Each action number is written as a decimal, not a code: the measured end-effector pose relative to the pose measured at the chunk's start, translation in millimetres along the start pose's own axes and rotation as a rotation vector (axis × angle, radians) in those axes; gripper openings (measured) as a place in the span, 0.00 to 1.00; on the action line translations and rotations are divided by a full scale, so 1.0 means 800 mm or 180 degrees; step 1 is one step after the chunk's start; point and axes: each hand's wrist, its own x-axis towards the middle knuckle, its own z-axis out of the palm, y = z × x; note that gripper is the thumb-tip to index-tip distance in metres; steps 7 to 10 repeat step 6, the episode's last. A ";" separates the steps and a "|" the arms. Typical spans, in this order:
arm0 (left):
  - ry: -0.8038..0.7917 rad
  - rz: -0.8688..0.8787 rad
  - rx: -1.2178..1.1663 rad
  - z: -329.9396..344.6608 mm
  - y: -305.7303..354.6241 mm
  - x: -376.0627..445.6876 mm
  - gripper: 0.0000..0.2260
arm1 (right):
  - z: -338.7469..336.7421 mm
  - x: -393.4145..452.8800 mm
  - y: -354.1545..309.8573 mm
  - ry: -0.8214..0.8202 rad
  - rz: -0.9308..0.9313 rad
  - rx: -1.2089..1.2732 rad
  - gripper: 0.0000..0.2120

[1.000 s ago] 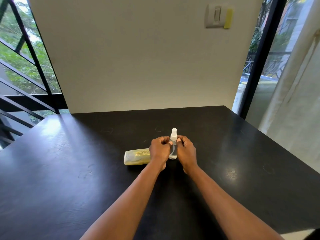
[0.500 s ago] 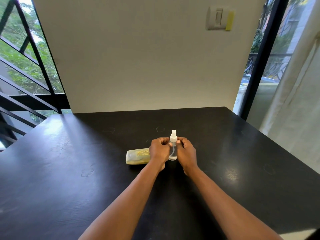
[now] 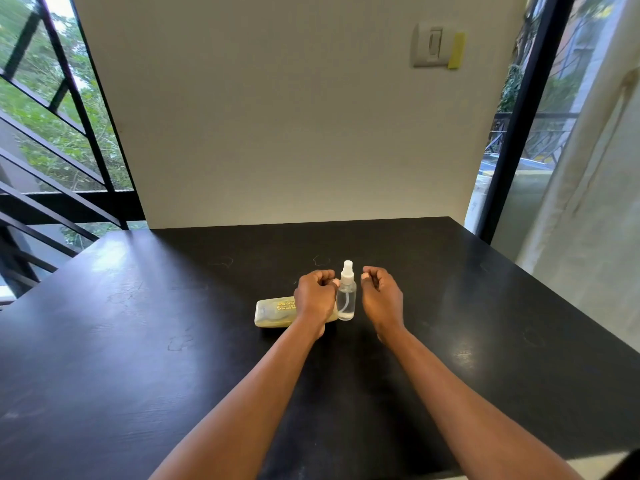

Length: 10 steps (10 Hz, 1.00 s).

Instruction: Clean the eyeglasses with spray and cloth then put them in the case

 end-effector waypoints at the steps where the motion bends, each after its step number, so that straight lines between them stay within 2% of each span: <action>1: 0.0137 0.0103 0.0009 -0.006 0.002 0.000 0.11 | -0.002 0.000 -0.006 0.0151 -0.0218 -0.0241 0.11; 3: 0.0508 0.0584 0.0266 -0.022 0.013 -0.011 0.09 | 0.002 -0.014 -0.020 0.0293 -0.0602 -0.0529 0.09; 4: 0.0714 0.1009 0.0380 -0.041 0.016 -0.018 0.07 | 0.009 -0.025 -0.031 0.0203 -0.0840 -0.0580 0.08; 6: 0.1029 0.1614 0.0618 -0.063 0.019 -0.022 0.08 | 0.032 -0.037 -0.052 0.0207 -0.1219 -0.0660 0.05; 10: 0.1029 0.1614 0.0618 -0.063 0.019 -0.022 0.08 | 0.032 -0.037 -0.052 0.0207 -0.1219 -0.0660 0.05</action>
